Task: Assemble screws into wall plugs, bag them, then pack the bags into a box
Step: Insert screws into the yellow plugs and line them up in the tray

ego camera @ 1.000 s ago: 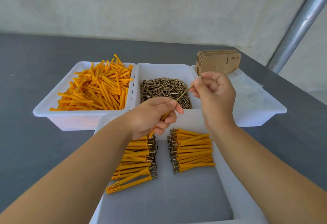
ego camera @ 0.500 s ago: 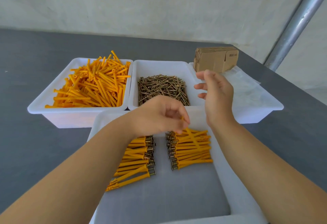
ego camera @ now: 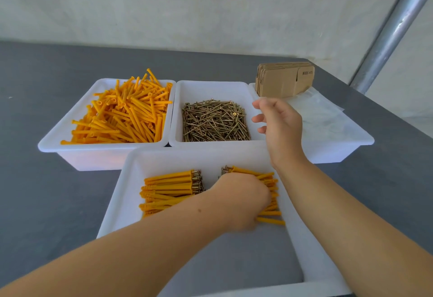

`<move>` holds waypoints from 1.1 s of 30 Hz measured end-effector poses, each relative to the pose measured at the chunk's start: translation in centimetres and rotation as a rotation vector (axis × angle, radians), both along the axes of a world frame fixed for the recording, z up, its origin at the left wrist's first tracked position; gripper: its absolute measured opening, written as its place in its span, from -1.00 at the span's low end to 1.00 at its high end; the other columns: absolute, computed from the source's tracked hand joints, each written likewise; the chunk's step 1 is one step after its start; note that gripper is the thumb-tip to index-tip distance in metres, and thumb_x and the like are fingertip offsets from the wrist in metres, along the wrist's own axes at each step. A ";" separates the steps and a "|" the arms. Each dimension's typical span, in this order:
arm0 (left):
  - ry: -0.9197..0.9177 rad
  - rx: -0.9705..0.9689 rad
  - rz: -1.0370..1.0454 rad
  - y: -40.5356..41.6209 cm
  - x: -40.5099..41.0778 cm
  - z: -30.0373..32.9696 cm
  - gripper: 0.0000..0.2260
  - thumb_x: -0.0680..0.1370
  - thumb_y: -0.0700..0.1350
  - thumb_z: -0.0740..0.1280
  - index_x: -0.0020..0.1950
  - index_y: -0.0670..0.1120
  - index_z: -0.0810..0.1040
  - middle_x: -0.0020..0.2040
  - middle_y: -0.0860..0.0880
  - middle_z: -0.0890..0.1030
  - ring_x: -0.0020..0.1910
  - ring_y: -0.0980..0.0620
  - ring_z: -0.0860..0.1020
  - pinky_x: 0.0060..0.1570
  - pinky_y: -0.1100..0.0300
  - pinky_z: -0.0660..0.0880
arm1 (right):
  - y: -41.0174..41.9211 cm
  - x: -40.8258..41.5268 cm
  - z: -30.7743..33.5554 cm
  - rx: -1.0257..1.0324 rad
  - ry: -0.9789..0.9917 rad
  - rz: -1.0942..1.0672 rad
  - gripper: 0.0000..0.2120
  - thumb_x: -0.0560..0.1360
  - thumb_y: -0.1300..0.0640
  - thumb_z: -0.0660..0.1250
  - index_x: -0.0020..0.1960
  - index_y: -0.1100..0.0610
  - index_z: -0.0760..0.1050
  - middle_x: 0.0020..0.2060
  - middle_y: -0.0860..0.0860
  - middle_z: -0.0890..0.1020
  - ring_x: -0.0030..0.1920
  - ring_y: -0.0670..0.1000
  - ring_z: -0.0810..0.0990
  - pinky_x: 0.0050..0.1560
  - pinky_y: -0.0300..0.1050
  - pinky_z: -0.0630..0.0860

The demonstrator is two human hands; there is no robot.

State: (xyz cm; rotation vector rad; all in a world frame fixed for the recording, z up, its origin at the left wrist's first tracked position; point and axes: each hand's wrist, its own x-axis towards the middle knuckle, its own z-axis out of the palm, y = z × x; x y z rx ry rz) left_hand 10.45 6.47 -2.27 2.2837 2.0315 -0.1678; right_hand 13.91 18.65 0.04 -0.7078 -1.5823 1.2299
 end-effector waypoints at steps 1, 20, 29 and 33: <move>0.011 -0.012 -0.008 0.1 0.2 -0.1 -0.95 0.49 -0.13 0.37 -0.13 -0.10 0.58 -0.22 -0.02 0.55 -0.13 -0.09 0.54 -0.29 0.10 0.47 | 0.0 0.0 0.0 0.006 -0.010 0.002 -0.82 0.55 0.10 0.29 -0.16 -0.06 0.63 -0.25 -0.20 0.66 -0.22 -0.16 0.60 -0.17 -0.08 0.51; -0.327 0.854 0.497 -1.1 -9.1 3.5 -0.87 0.56 -0.09 0.35 -0.12 -0.12 0.60 -0.17 -0.07 0.60 -0.19 -0.06 0.54 -0.22 0.05 0.50 | 0.8 -1.0 -1.3 0.124 -0.246 0.037 -0.85 0.55 0.13 0.30 -0.07 -0.08 0.62 -0.19 -0.20 0.62 -0.08 -0.15 0.58 -0.13 -0.25 0.42; -0.261 0.187 1.261 -3.1 -17.1 1.3 -0.70 0.59 -0.15 0.18 0.26 0.02 0.56 0.25 -0.13 0.54 0.25 -0.22 0.46 0.26 -0.16 0.41 | 2.1 -5.2 2.1 0.335 -1.263 0.459 -0.62 0.60 0.12 0.29 0.41 0.13 0.45 0.39 0.07 0.46 0.34 0.10 0.45 0.26 -0.07 0.39; -0.244 0.060 1.237 -2.6 -17.5 1.2 -0.68 0.62 -0.08 0.14 0.34 0.02 0.50 0.35 -0.08 0.49 0.36 -0.20 0.40 0.39 -0.23 0.25 | 2.7 -7.2 1.9 0.438 -1.649 0.562 -0.54 0.64 0.02 0.19 0.51 0.11 0.32 0.48 0.08 0.35 0.44 0.13 0.34 0.42 0.03 0.33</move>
